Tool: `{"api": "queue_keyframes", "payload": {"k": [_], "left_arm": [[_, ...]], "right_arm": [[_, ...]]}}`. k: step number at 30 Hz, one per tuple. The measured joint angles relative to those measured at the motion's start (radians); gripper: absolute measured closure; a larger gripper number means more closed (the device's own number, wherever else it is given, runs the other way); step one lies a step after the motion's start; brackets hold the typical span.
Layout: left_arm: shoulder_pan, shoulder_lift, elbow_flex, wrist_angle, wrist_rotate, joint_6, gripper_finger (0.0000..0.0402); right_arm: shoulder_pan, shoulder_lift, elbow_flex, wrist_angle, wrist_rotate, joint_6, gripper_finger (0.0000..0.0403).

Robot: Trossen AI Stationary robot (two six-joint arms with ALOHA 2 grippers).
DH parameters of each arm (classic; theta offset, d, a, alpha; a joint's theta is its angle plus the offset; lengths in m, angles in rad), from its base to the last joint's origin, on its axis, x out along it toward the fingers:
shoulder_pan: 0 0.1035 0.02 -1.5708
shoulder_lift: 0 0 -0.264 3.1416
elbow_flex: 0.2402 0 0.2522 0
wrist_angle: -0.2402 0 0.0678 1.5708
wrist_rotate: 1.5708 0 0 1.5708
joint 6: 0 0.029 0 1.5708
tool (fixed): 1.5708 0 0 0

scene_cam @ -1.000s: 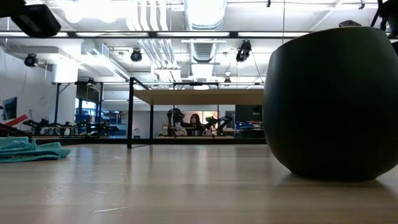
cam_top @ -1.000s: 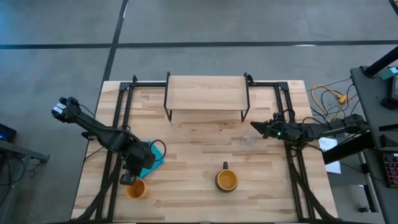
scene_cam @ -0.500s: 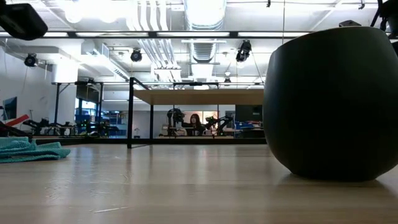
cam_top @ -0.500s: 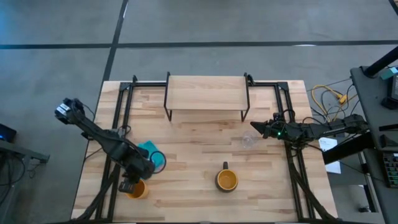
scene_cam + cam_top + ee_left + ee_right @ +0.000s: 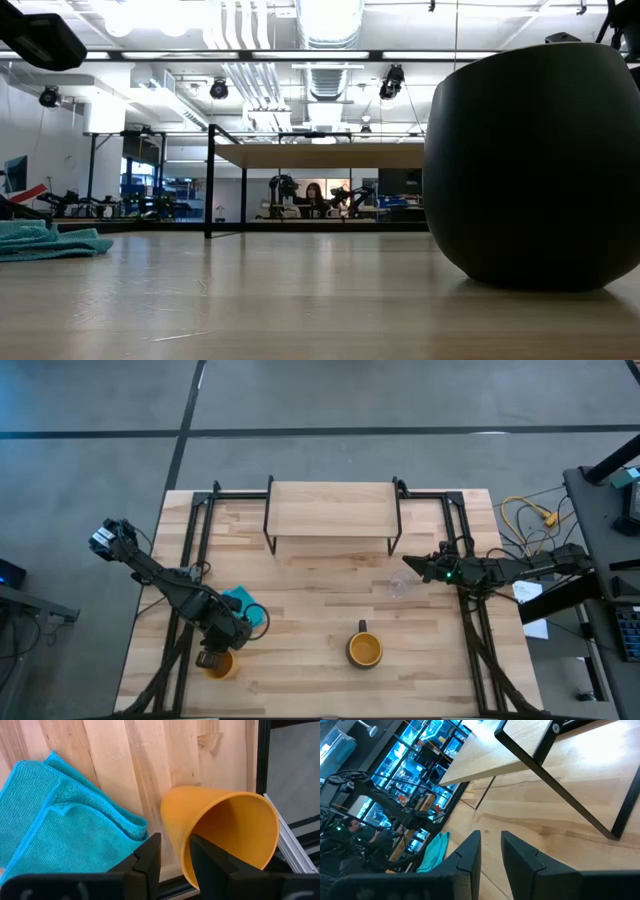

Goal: Stack small to large cups/mugs on shelf
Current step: Put the yellow cup on the shelf

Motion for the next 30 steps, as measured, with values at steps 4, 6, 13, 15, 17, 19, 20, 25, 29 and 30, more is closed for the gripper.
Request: {"api": "queue_keyframes", "payload": {"k": [4,6,13,15,17,19,20,25,29,30], "left_arm": [[0.000,0.002,-0.001,0.001,0.000,-0.001,0.0313],[0.000,0.002,-0.001,0.002,0.001,-0.021,0.0313],[-0.012,0.002,-0.002,0.011,0.003,-0.051,0.0313],[-0.024,0.003,-0.004,0.028,0.005,-0.051,0.0313],[-0.039,0.003,-0.004,0.037,0.006,-0.051,0.0313],[-0.051,0.003,-0.009,0.043,0.006,-0.051,0.0313],[-0.056,0.003,-0.014,0.049,0.006,-0.051,0.0313],[-0.066,0.003,-0.058,0.052,0.005,-0.051,0.0313],[-0.065,0.003,-0.098,0.056,0.001,-0.050,0.0315],[-0.065,0.003,-0.107,0.056,0.001,-0.050,0.0318]], "right_arm": [[0.000,0.000,0.000,0.000,0.000,0.000,0.0328],[0.000,0.000,0.000,0.000,0.000,0.000,0.0328],[0.000,0.000,0.000,0.000,0.000,0.000,0.0334],[0.000,0.000,0.000,0.000,0.000,0.000,0.0333],[0.000,0.000,0.000,0.000,0.000,0.000,0.0331],[0.000,0.000,0.000,0.000,0.000,0.000,0.0328],[0.000,0.000,0.000,0.000,0.000,0.000,0.0328],[0.000,0.000,0.000,0.000,0.000,-0.001,0.0332],[0.000,0.000,0.000,0.000,0.001,-0.001,0.0334],[0.000,0.000,0.000,0.000,0.001,-0.001,0.0333]]}}
